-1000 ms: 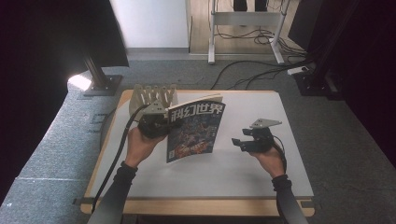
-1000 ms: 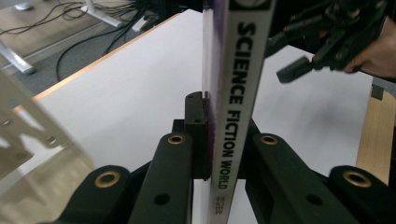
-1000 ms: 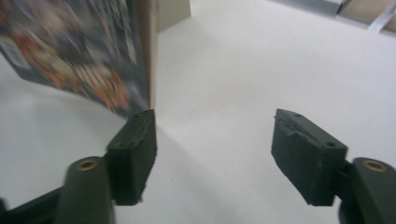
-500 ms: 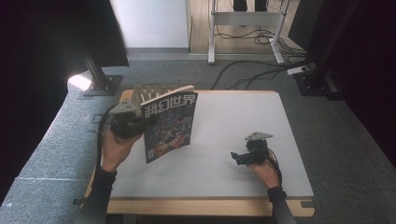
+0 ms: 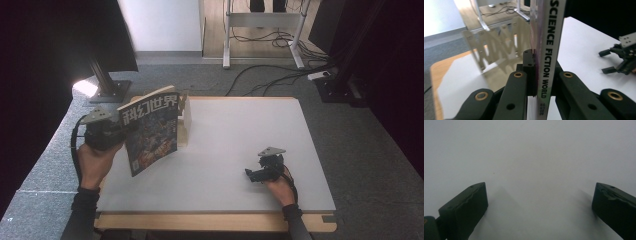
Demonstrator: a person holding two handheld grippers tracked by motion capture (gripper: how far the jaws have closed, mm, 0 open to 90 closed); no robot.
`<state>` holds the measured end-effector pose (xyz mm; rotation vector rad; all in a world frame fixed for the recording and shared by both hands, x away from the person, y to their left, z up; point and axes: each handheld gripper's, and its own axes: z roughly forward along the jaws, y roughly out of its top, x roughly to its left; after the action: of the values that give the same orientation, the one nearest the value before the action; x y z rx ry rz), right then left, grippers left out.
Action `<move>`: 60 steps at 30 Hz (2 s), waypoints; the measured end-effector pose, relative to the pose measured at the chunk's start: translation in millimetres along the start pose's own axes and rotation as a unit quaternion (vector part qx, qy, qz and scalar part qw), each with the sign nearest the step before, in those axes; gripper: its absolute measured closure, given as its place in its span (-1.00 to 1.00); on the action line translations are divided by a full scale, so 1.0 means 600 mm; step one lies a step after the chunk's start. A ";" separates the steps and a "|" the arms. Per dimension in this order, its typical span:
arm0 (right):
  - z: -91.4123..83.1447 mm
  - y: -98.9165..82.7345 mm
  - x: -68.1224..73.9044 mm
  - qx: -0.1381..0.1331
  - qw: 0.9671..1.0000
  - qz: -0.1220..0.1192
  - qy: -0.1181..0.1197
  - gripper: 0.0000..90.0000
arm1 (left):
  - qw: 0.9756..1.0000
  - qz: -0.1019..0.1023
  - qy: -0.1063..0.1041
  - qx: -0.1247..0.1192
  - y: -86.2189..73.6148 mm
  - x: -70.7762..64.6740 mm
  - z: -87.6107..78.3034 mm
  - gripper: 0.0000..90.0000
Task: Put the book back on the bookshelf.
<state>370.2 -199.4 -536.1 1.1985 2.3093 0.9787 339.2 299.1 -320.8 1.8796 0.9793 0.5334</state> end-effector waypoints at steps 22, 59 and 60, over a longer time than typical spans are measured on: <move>0.001 -0.001 0.000 -0.001 1.000 0.000 0.001 -1.00 | 0.995 -0.067 0.072 0.002 0.000 0.080 0.027 0.84; 0.001 -0.001 -0.001 -0.002 1.000 0.001 0.002 -1.00 | 0.994 -0.050 0.072 0.060 0.007 0.077 0.121 0.84; 0.001 -0.001 -0.001 -0.002 1.000 0.002 0.002 -1.00 | 0.995 -0.052 0.071 0.049 0.004 0.077 0.126 0.84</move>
<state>370.4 -199.7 -536.9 1.2010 2.3086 0.9866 420.1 295.8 -356.7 1.8854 1.2084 0.5714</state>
